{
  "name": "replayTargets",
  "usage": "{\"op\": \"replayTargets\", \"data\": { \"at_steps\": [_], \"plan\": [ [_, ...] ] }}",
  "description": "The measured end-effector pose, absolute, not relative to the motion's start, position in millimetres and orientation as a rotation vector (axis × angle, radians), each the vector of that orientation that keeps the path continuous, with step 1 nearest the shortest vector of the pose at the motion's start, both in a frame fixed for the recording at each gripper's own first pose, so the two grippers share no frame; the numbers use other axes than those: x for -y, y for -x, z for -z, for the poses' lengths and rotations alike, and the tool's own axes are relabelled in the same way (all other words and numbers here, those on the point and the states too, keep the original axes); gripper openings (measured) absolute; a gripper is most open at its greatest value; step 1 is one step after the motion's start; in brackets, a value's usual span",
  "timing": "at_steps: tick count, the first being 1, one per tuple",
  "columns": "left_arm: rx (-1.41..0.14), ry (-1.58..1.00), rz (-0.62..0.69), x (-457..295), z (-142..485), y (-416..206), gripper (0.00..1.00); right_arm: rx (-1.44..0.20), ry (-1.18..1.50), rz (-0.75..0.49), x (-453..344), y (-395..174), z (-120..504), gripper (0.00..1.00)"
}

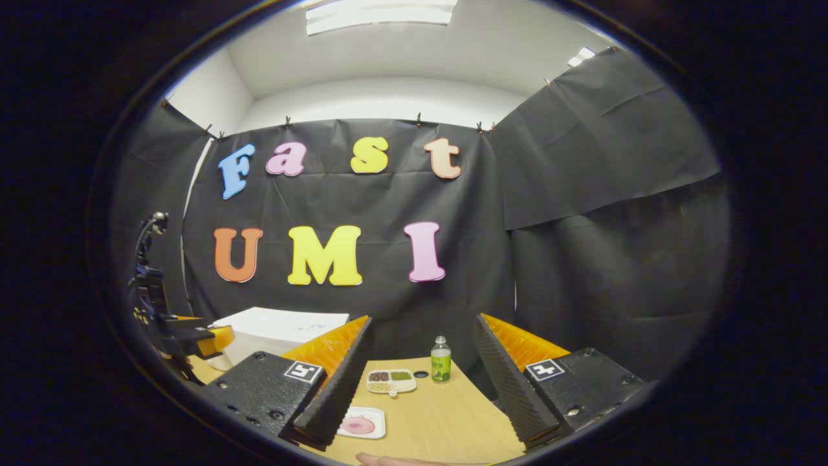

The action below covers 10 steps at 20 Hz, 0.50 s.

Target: Open the microwave oven with the left hand, put the food in, and close the microwave oven.

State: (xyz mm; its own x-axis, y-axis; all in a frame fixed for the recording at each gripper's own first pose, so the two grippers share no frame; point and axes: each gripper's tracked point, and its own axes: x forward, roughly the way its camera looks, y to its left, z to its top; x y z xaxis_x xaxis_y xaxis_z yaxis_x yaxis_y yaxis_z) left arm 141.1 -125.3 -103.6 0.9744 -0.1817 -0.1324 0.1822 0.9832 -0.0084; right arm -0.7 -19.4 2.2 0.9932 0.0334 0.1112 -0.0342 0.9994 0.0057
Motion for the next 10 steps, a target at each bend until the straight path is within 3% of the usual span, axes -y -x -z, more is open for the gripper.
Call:
{"op": "replayTargets", "data": {
  "at_steps": [1, 2, 3, 4, 10],
  "plan": [
    [-0.151, -0.013, 0.177, 130.5, 115.0, -152.0, 0.75, 0.106, -0.011, -0.034, 20.7, -1.9, 0.0, 0.99],
    [-0.177, -0.028, 0.178, 135.7, 129.4, -161.0, 0.8, 0.102, -0.012, -0.035, 22.1, -4.6, 3.0, 0.99],
    [-0.227, -0.043, 0.178, 140.1, 148.6, -169.1, 0.79, 0.101, -0.01, -0.035, 23.8, -6.0, 4.3, 0.89],
    [-0.276, -0.051, 0.177, 145.3, 166.6, -174.1, 0.79, 0.102, -0.007, -0.032, 25.8, -8.5, 6.8, 0.99],
    [-0.297, -0.032, 0.195, 177.0, 228.5, -224.1, 0.8, 0.109, 0.028, -0.039, 33.6, -16.5, 23.8, 0.99]
  ]
}}
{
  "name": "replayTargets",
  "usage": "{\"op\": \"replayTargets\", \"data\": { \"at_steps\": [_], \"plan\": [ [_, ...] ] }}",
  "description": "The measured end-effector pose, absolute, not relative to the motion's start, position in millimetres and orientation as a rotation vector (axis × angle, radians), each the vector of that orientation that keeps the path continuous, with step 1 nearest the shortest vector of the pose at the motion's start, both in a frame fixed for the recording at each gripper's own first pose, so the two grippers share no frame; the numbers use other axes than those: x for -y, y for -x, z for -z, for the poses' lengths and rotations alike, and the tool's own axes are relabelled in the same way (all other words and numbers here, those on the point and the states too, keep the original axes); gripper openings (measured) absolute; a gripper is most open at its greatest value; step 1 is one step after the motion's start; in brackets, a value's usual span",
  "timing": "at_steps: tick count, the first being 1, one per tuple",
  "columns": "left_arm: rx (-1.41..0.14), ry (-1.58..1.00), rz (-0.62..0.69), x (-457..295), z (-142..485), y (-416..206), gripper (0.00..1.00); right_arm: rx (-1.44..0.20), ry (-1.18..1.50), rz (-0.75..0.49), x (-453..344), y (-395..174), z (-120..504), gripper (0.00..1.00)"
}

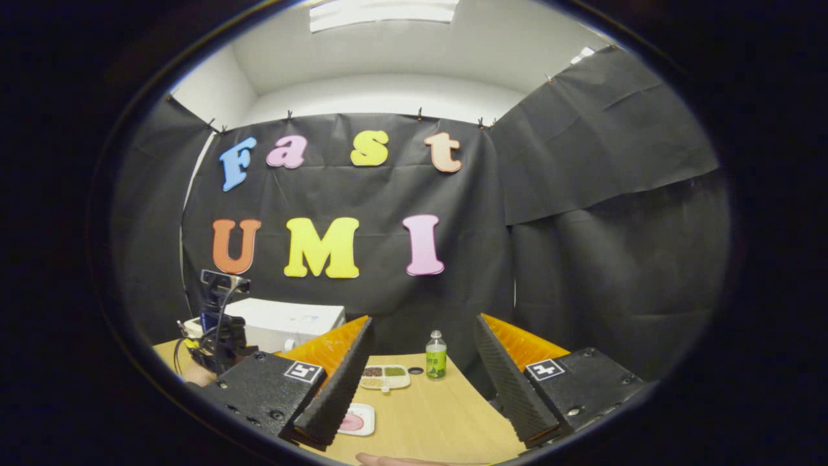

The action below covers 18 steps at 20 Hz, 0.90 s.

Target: Open the microwave oven with the left hand, put the food in, and close the microwave oven.

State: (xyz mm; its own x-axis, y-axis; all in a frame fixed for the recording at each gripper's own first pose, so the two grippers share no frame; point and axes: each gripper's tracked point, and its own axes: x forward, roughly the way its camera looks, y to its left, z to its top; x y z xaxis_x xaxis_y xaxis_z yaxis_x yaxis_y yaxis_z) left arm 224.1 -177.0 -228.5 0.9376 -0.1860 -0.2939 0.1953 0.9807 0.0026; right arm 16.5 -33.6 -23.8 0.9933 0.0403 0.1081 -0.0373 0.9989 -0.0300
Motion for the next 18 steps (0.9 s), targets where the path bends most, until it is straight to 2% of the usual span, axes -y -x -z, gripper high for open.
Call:
{"op": "replayTargets", "data": {
  "at_steps": [2, 4, 6, 9, 10, 12, 13, 16, 17, 18],
  "plan": [
    [-0.291, -0.021, 0.218, 189.2, 243.2, -238.7, 0.79, 0.092, 0.044, -0.03, 38.2, -22.1, 34.4, 0.99],
    [-0.274, -0.037, 0.17, 184.7, 256.7, -255.5, 0.8, 0.158, 0.111, 0.033, 52.9, -26.4, 27.0, 0.99],
    [-0.228, -0.058, 0.127, 179.0, 261.4, -273.8, 0.8, 0.186, 0.147, 0.005, 46.1, -22.6, 26.5, 0.99],
    [-0.209, -0.052, 0.127, 184.6, 274.0, -291.5, 0.8, 0.157, 0.095, -0.062, 40.9, -23.1, 35.1, 0.99],
    [-0.201, -0.051, 0.102, 182.0, 273.8, -291.9, 0.8, 0.145, 0.084, -0.077, 42.5, -24.6, 40.7, 0.94],
    [-0.178, -0.044, 0.092, 186.3, 270.8, -294.7, 0.78, 0.138, 0.081, -0.073, 50.2, -30.6, 46.8, 0.94],
    [-0.172, -0.039, 0.087, 185.5, 271.1, -292.2, 0.8, 0.135, 0.076, -0.068, 53.4, -33.9, 49.1, 0.99],
    [-0.147, -0.019, 0.081, 185.6, 273.2, -294.7, 0.8, 0.109, 0.064, -0.058, 63.4, -45.0, 63.1, 0.99],
    [-0.141, -0.038, 0.082, 185.6, 273.4, -293.8, 0.78, 0.102, 0.06, -0.053, 67.0, -48.1, 67.1, 0.94],
    [-0.146, -0.075, 0.082, 184.7, 274.5, -293.9, 0.78, 0.095, 0.054, -0.051, 69.3, -50.8, 70.4, 0.99]
  ]
}}
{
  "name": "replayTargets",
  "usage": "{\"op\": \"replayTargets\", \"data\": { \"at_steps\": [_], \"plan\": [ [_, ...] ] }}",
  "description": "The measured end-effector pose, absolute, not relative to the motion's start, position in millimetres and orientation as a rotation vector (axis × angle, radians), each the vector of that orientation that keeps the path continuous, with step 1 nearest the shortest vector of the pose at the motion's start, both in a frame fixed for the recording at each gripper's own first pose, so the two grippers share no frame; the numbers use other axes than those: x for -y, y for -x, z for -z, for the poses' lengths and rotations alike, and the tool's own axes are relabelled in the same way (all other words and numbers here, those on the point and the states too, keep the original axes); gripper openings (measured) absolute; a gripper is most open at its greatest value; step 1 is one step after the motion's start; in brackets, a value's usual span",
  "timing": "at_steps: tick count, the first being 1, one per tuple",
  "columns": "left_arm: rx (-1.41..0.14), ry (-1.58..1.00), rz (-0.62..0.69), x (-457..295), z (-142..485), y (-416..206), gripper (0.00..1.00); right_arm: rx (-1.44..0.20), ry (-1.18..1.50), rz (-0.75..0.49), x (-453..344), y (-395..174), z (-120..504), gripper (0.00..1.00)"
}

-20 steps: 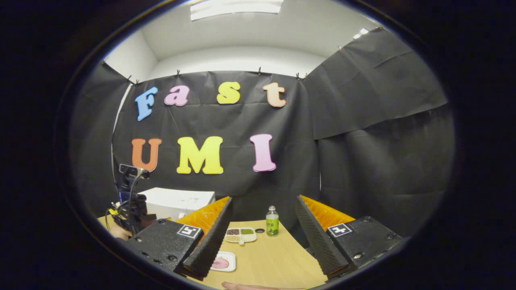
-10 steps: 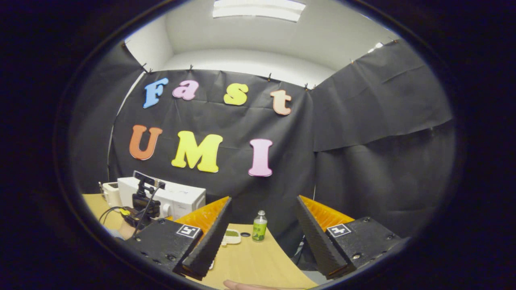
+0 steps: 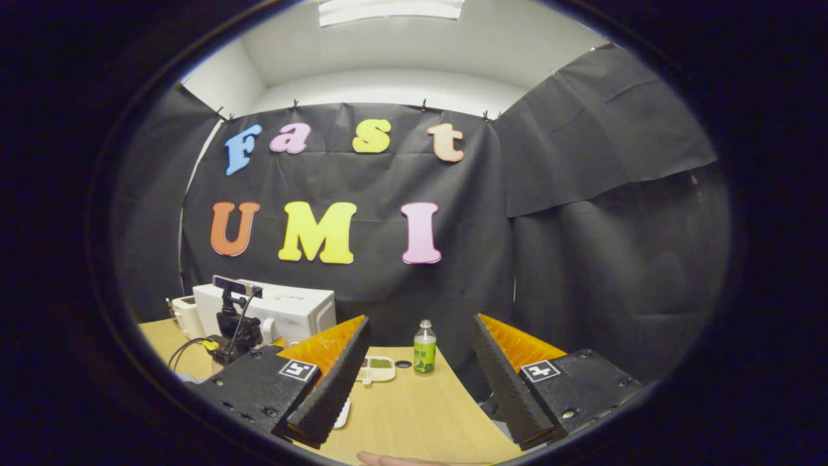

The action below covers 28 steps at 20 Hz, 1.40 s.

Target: Open the microwave oven with the left hand, put the food in, and close the microwave oven.

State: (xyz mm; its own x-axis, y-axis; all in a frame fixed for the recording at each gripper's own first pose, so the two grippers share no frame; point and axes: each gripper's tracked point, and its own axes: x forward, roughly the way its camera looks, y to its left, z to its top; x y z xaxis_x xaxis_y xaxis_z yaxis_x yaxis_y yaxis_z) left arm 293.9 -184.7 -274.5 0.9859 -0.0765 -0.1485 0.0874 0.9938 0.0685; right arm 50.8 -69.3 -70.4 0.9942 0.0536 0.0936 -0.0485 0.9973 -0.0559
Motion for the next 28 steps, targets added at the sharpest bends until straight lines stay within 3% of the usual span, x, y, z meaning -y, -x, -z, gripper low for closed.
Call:
{"op": "replayTargets", "data": {
  "at_steps": [3, 4, 8, 9, 14, 18, 19, 28],
  "plan": [
    [-0.162, -0.055, 0.118, 198.8, 281.1, -301.2, 0.37, 0.072, 0.038, -0.041, 77.4, -55.8, 81.5, 0.99],
    [-0.179, -0.04, 0.114, 196.3, 280.3, -293.2, 0.24, 0.065, 0.034, -0.036, 80.2, -56.1, 85.0, 0.94],
    [-0.186, -0.015, 0.129, 197.5, 276.8, -288.1, 0.24, 0.058, 0.03, -0.025, 87.7, -56.8, 90.7, 0.94],
    [-0.186, -0.035, 0.123, 196.2, 280.3, -288.9, 0.04, 0.054, 0.029, -0.022, 89.3, -57.4, 91.6, 0.99],
    [-0.204, 0.001, 0.169, 198.5, 282.8, -283.9, 0.04, 0.034, 0.02, -0.02, 91.3, -60.0, 99.2, 0.94],
    [-0.115, -0.045, 0.207, 190.7, 276.1, -253.6, 0.04, 0.061, 0.004, -0.001, 102.3, -61.6, 98.5, 0.94],
    [-0.125, -0.013, 0.218, 186.8, 278.3, -242.8, 0.04, 0.061, 0.007, 0.001, 101.5, -62.6, 101.7, 0.99],
    [-0.122, -0.023, 0.284, 151.8, 274.4, -172.9, 0.04, 0.029, -0.014, 0.014, 93.4, -54.6, 107.2, 1.0]
  ]
}}
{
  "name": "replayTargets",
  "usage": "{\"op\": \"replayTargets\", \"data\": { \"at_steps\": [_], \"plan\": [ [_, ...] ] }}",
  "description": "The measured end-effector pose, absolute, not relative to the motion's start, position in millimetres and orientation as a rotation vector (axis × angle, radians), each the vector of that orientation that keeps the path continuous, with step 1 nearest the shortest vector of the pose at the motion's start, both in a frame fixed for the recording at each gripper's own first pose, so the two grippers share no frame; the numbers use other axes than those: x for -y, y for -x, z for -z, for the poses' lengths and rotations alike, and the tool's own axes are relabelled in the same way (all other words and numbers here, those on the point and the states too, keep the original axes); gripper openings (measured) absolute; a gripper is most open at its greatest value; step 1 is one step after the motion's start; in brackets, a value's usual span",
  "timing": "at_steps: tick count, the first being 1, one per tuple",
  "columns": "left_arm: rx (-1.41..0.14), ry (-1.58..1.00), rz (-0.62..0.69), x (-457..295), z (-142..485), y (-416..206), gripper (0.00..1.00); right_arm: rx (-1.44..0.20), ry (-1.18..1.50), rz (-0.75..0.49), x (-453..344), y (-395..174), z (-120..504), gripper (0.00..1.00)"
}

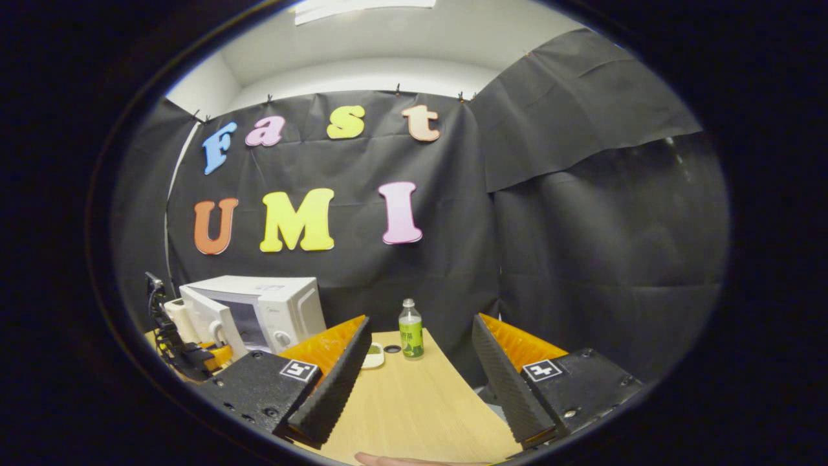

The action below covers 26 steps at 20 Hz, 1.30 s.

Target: Open the microwave oven with the left hand, put the food in, and close the microwave oven.

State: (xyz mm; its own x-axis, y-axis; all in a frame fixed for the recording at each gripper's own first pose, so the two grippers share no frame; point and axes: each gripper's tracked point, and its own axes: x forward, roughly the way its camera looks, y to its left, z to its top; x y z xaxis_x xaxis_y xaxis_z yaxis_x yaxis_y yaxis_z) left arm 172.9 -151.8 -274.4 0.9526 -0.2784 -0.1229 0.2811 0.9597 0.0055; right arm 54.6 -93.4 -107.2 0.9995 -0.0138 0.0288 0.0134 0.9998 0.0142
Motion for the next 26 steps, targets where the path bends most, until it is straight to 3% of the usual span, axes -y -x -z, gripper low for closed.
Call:
{"op": "replayTargets", "data": {
  "at_steps": [9, 10, 14, 26],
  "plan": [
    [-0.11, -0.015, 0.271, 86.3, 272.3, -107.1, 0.04, 0.041, 0.01, 0.0, 64.5, -26.3, 103.1, 1.0],
    [-0.109, -0.022, 0.266, 76.3, 271.7, -99.1, 0.0, 0.038, 0.013, -0.009, 57.9, -23.2, 103.8, 0.99],
    [-0.064, -0.023, 0.209, 30.7, 269.6, -74.8, 0.03, 0.052, 0.006, -0.024, 39.0, -16.3, 101.1, 1.0],
    [-0.035, -0.023, 0.1, -83.5, 267.2, -48.0, 0.03, 0.013, 0.025, -0.086, -19.8, -15.3, 116.4, 1.0]
  ]
}}
